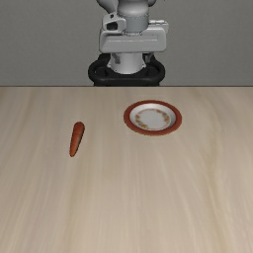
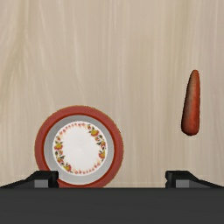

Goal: Pick the carrot on the table and place it on the plate

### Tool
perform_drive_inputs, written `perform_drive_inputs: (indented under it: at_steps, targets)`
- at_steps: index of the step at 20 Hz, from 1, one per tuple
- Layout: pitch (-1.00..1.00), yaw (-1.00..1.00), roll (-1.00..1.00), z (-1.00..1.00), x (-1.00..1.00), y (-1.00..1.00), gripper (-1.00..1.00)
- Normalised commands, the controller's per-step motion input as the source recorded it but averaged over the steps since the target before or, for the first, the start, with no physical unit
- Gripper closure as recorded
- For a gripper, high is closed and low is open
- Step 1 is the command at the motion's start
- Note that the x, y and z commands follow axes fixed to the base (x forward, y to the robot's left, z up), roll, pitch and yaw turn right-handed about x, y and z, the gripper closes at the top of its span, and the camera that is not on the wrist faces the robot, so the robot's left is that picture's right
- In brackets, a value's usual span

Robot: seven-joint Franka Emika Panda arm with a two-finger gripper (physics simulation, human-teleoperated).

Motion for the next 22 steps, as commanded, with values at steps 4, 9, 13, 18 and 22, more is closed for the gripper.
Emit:
perform_drive_inputs:
  at_steps: [4,9,13,18,22]
  targets:
    - [0.0,0.0,0.0,0.0,0.0,-1.0,-1.0]
    - [0.0,0.0,0.0,0.0,0.0,-1.0,-1.0]
    - [0.0,0.0,0.0,0.0,0.0,-1.0,-1.0]
    - [0.0,0.0,0.0,0.0,0.6,-0.4,-1.0]
    - [0.0,0.0,0.0,-0.25,0.5,0.25,-1.0]
